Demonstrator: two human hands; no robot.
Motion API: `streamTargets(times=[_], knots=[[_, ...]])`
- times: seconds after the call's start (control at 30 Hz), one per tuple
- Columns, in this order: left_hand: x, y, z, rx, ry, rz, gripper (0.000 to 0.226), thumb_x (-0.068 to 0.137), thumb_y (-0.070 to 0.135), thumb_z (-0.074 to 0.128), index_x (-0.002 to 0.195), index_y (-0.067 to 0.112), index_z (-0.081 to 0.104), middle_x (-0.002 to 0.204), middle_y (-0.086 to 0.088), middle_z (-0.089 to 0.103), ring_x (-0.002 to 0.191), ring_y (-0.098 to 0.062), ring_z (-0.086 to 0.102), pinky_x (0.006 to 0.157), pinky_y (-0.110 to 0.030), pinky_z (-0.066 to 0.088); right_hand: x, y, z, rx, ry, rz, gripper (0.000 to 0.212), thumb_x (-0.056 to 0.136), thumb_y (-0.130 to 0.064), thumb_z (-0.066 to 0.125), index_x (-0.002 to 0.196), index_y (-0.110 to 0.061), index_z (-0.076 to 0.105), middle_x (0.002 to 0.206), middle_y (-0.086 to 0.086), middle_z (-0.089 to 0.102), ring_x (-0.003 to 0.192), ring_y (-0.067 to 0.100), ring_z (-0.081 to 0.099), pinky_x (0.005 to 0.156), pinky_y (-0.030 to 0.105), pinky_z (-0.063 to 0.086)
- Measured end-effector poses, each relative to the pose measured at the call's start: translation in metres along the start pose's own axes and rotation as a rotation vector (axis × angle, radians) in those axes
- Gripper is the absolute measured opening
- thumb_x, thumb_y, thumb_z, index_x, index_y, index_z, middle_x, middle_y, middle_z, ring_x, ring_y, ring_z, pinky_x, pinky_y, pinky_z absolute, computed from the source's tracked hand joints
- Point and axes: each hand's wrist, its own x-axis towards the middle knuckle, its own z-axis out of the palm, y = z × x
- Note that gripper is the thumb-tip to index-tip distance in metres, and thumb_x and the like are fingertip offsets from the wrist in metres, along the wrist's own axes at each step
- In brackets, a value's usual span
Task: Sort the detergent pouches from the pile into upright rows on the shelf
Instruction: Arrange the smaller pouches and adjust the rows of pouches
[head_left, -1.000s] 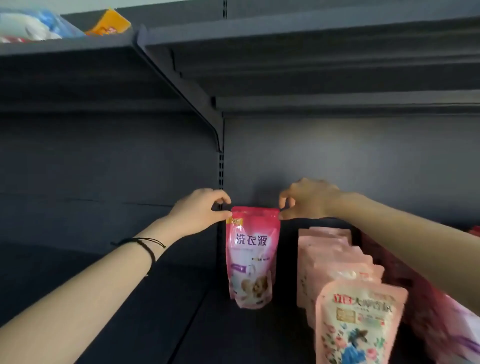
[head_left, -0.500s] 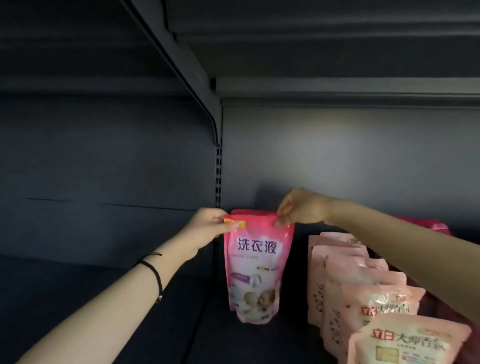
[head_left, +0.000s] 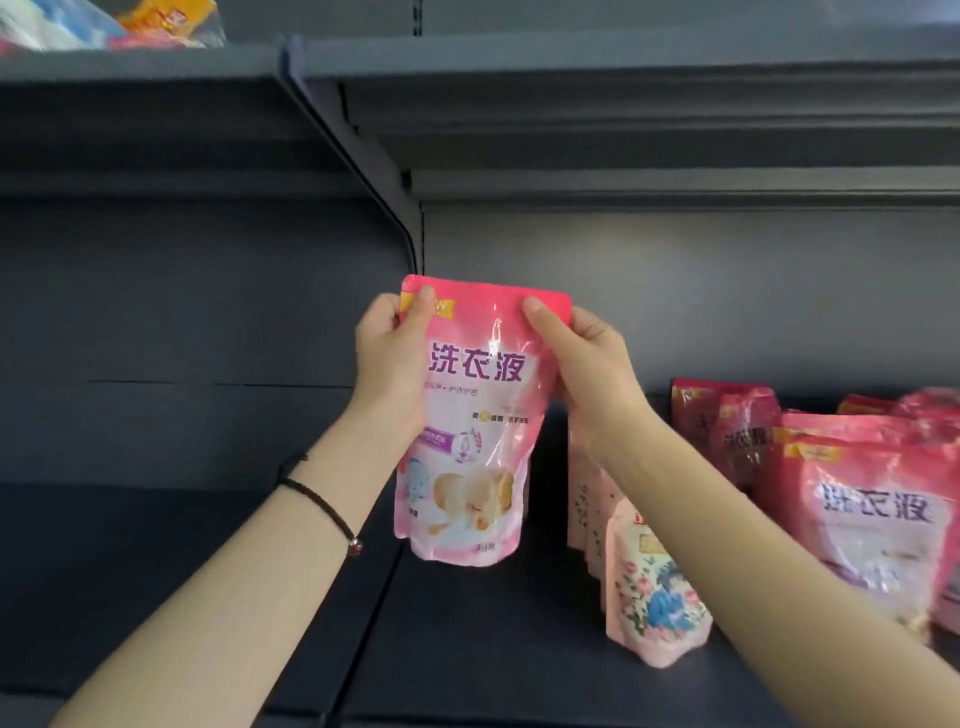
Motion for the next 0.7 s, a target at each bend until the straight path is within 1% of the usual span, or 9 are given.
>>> streamTargets(times=[0.1,0.17,0.2,0.27,0.37,0.5,0.6,0.63,0.7], knots=[[-0.034,0.011,0.005,-0.052,0.012,-0.065,0.027,0.094,0.031,0.06,0.078,0.014,0.048,0.064,0.0,0.052,0.053,-0.013,0.053,0.051,-0.029,0.047,-0.053,0.015,-0.012,-0.002,0.021,0.0,0.027,0.087,-0.036,0.066,0.094,-0.009,0.066,0.087,0.006,0.072,0.075,0.017,0.067,0.065,0.028,0.056],[-0.058,0.018,0.013,-0.083,-0.013,-0.068,0.03,0.094,0.031,0.06,0.072,0.015,0.046,0.064,-0.001,0.051,0.053,-0.013,0.052,0.052,-0.03,0.046,-0.082,0.02,-0.021,0.094,0.028,0.002,0.034,0.09,-0.037,0.062,0.098,-0.005,0.066,0.098,0.011,0.072,0.086,0.022,0.068,0.078,0.036,0.059],[-0.07,0.019,0.02,-0.093,-0.023,-0.067,0.029,0.094,0.03,0.06,0.072,0.015,0.047,0.065,-0.003,0.051,0.055,-0.015,0.052,0.054,-0.03,0.046,-0.093,0.02,-0.027,0.12,0.045,-0.015,0.035,0.091,-0.037,0.061,0.1,-0.004,0.065,0.1,0.011,0.072,0.09,0.023,0.069,0.08,0.037,0.059],[-0.091,0.021,0.033,-0.113,-0.025,-0.055,0.028,0.094,0.029,0.06,0.074,0.014,0.048,0.072,-0.011,0.051,0.062,-0.023,0.051,0.059,-0.035,0.046,-0.109,0.016,-0.039,0.11,0.107,-0.067,0.032,0.093,-0.036,0.059,0.096,-0.005,0.067,0.096,0.01,0.07,0.088,0.021,0.068,0.079,0.036,0.059],[-0.12,0.015,0.059,-0.125,-0.051,-0.049,0.028,0.094,0.029,0.06,0.072,0.016,0.05,0.088,-0.01,0.049,0.078,-0.025,0.043,0.071,-0.042,0.039,-0.123,0.003,-0.069,0.086,0.199,-0.092,0.022,0.094,-0.033,0.059,0.085,-0.015,0.07,0.096,0.014,0.066,0.088,0.026,0.063,0.084,0.046,0.056],[-0.147,-0.001,0.1,-0.118,-0.108,-0.039,0.028,0.093,0.032,0.06,0.071,0.017,0.051,0.088,-0.009,0.049,0.079,-0.025,0.041,0.074,-0.042,0.039,-0.135,-0.01,-0.118,0.124,0.267,-0.108,0.02,0.093,-0.028,0.061,0.077,-0.019,0.068,0.081,0.004,0.07,0.076,0.021,0.066,0.072,0.039,0.057],[-0.169,-0.018,0.138,-0.088,-0.154,-0.015,0.026,0.093,0.034,0.059,0.072,0.019,0.053,0.083,-0.008,0.049,0.077,-0.023,0.041,0.073,-0.04,0.039,-0.14,-0.019,-0.162,0.121,0.333,-0.15,0.021,0.093,-0.028,0.06,0.075,-0.019,0.065,0.074,-0.001,0.067,0.067,0.015,0.062,0.063,0.033,0.054],[-0.176,-0.025,0.153,-0.067,-0.171,0.008,0.025,0.094,0.034,0.058,0.075,0.018,0.055,0.08,-0.007,0.05,0.075,-0.021,0.043,0.073,-0.038,0.04,-0.141,-0.023,-0.179,0.115,0.348,-0.166,0.022,0.093,-0.028,0.06,0.074,-0.019,0.065,0.073,-0.002,0.067,0.065,0.013,0.061,0.062,0.03,0.054],[-0.19,-0.041,0.179,-0.038,-0.207,0.061,0.023,0.094,0.035,0.056,0.083,0.016,0.059,0.077,-0.003,0.056,0.072,-0.014,0.051,0.071,-0.024,0.044,-0.141,-0.029,-0.214,0.098,0.366,-0.186,0.023,0.093,-0.027,0.06,0.071,-0.019,0.064,0.071,-0.003,0.066,0.066,0.012,0.06,0.062,0.028,0.054]])
